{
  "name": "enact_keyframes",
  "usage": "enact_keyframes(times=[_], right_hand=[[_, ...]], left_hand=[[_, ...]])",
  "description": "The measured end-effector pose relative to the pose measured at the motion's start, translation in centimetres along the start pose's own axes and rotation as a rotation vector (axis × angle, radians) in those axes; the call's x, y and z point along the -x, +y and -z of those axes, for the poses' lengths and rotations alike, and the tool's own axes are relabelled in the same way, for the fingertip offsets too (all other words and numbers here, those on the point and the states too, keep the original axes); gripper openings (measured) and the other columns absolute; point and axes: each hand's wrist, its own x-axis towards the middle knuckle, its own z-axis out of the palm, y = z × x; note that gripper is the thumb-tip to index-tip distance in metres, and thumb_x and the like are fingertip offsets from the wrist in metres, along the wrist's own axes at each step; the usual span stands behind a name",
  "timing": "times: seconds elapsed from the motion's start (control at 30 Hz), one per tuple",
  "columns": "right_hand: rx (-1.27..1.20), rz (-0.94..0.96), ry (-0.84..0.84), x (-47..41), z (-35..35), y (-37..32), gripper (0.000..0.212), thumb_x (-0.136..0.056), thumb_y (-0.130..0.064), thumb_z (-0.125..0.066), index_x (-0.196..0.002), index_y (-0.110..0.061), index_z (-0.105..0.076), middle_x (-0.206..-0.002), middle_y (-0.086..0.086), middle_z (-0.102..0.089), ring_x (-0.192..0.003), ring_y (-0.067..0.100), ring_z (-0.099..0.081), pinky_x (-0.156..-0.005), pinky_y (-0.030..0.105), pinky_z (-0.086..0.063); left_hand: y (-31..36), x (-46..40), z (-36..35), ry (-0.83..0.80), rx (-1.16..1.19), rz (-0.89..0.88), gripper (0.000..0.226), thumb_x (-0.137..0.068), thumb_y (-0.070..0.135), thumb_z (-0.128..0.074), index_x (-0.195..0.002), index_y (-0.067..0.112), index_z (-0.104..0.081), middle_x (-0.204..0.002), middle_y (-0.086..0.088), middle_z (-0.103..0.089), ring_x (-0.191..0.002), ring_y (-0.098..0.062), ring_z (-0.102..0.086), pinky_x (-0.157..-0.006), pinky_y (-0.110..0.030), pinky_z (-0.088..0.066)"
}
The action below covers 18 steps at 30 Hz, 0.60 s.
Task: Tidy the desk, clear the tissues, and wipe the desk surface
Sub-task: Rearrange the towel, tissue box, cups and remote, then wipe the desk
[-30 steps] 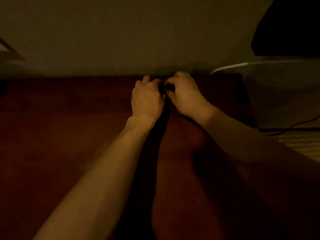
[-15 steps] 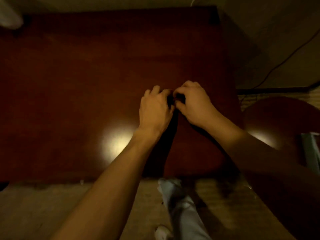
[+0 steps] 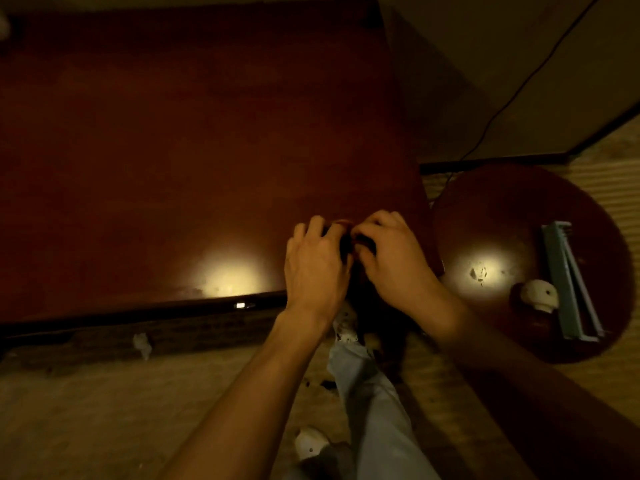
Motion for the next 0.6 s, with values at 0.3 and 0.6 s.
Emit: enact_keyframes(times=[0.3,0.6], right_hand=[[0.015,-0.026,0.077,-16.2,2.9,5.1,0.023,-0.090,-0.008,-0.055,-0.109,-0.013,-0.067,-0.107,0.007,-0.057,-0.103,0.022,-0.047,-0.084,0.021,-0.031],[0.079,-0.016,0.098,-35.9,7.0,9.7,0.030,-0.089,-0.007,-0.053,-0.116,-0.010,-0.065,-0.117,0.010,-0.057,-0.110,0.027,-0.048,-0.091,0.031,-0.039]], left_hand=[[0.4,-17.4,-1.3,0.045,-0.017,0.006,0.032,-0.086,0.020,-0.055,-0.117,0.022,-0.060,-0.114,-0.004,-0.053,-0.101,-0.025,-0.046,-0.084,-0.035,-0.040],[0.4,-38.4,-1.5,0.049,-0.087,-0.013,0.034,-0.088,0.021,-0.056,-0.122,0.020,-0.057,-0.121,-0.010,-0.052,-0.109,-0.031,-0.046,-0.089,-0.040,-0.039]])
